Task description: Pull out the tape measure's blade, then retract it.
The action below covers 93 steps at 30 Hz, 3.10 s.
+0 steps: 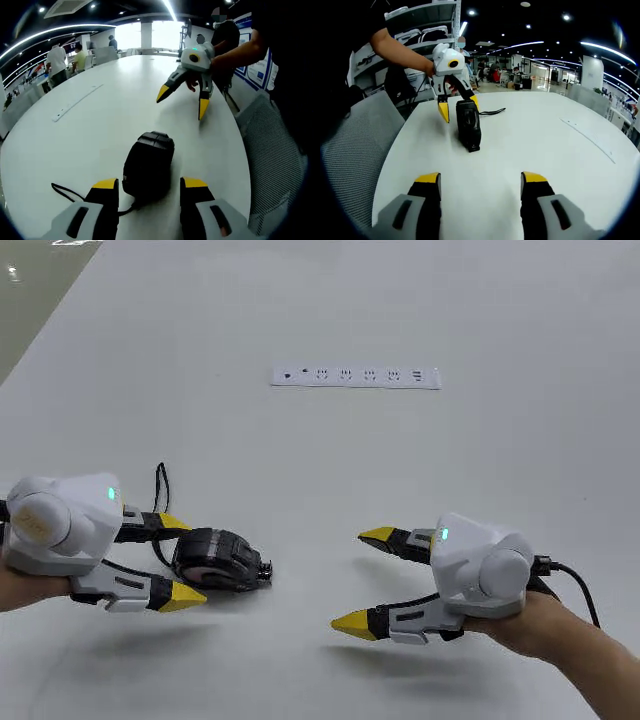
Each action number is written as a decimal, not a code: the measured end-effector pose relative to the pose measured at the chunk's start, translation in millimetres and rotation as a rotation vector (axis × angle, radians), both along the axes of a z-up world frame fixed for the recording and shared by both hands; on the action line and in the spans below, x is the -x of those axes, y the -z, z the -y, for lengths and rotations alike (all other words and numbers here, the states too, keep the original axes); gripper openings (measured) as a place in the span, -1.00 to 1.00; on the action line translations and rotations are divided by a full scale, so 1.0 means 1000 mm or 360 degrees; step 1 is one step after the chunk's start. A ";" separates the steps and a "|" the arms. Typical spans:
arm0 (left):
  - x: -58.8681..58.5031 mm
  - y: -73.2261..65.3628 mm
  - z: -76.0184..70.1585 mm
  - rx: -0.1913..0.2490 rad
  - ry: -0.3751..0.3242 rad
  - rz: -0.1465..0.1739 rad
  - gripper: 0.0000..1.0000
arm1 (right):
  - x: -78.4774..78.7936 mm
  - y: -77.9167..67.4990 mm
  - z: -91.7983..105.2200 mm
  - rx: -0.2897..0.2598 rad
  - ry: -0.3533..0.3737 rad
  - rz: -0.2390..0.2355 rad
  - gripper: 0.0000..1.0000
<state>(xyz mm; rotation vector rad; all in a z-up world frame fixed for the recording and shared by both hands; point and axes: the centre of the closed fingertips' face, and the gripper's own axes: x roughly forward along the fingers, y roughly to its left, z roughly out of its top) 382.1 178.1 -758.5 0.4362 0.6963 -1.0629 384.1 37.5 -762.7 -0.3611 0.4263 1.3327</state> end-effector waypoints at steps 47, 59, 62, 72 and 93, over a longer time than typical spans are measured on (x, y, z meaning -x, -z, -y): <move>-0.004 0.009 -0.002 -0.0183 0.0208 -0.0069 -0.45 | 0.001 0.024 -0.092 0.0094 -0.0289 -0.0013 -0.59; -0.004 0.008 -0.001 -0.0181 0.0206 -0.0067 -0.45 | -0.002 0.030 -0.089 0.0171 -0.0364 0.0027 -0.70; -0.004 0.007 -0.001 -0.0181 0.0199 -0.0062 -0.45 | -0.002 0.030 -0.090 0.0168 -0.0366 0.0025 -0.70; -0.004 0.007 -0.001 -0.0185 0.0201 -0.0062 -0.45 | -0.003 0.031 -0.089 0.0159 -0.0347 0.0002 -0.74; -0.004 0.007 -0.003 -0.0156 0.0163 -0.0070 -0.45 | -0.004 0.027 -0.089 0.0188 -0.0389 0.0029 -0.76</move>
